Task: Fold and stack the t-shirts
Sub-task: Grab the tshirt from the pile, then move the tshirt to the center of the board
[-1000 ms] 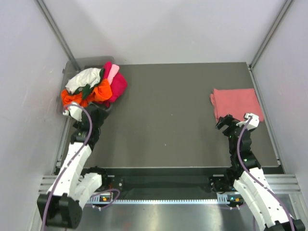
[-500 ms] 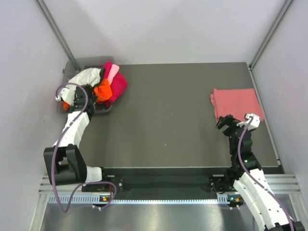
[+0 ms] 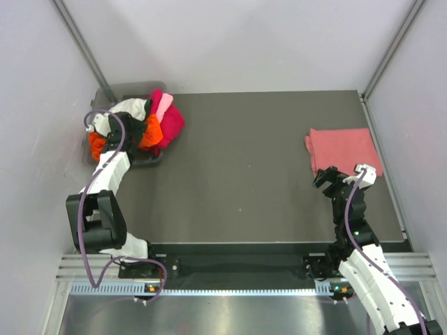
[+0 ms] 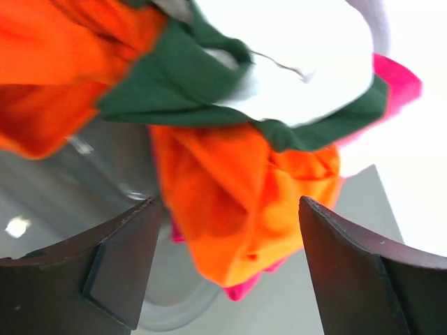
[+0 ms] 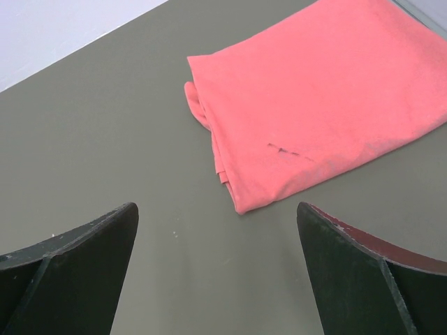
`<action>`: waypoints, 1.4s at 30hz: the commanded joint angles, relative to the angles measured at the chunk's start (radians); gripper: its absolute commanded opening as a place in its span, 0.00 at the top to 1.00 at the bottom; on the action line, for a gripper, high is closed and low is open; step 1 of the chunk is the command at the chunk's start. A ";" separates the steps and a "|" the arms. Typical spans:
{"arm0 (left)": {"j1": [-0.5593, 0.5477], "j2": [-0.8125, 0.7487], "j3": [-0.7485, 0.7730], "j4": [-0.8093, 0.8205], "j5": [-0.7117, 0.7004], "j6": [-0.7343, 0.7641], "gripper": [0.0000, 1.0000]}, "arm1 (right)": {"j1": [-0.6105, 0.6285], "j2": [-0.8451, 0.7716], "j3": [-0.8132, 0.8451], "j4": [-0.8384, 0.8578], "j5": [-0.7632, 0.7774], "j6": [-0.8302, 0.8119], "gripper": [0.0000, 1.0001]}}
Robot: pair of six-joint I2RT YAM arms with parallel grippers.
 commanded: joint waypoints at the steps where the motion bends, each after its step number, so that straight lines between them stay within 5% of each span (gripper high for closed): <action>1: 0.006 0.005 -0.036 0.207 0.148 -0.032 0.16 | 0.008 0.000 0.015 0.027 -0.001 -0.012 0.04; 5: 0.006 0.066 -0.047 0.256 0.192 -0.054 0.18 | 0.008 0.007 0.016 0.030 -0.002 -0.014 0.04; 8: 0.007 0.132 -0.012 0.251 0.211 -0.055 0.31 | 0.009 0.013 0.016 0.032 -0.003 -0.014 0.04; 13: 0.006 0.163 0.021 0.220 0.202 -0.032 1.00 | 0.008 0.017 0.018 0.032 -0.003 -0.013 0.04; 18: 0.004 0.025 0.116 -0.032 0.030 0.006 1.00 | 0.008 0.022 0.019 0.032 -0.002 -0.016 0.04; 23: 0.004 -0.171 0.168 -0.073 -0.038 0.037 1.00 | 0.008 0.033 0.021 0.033 -0.006 -0.014 0.04; 32: 0.007 -0.163 0.601 -0.231 -0.140 0.104 1.00 | 0.008 0.022 0.022 0.027 -0.003 -0.016 0.04; 42: 0.006 -0.158 0.985 -0.336 0.119 0.143 1.00 | 0.008 0.020 0.022 0.025 -0.001 -0.012 0.04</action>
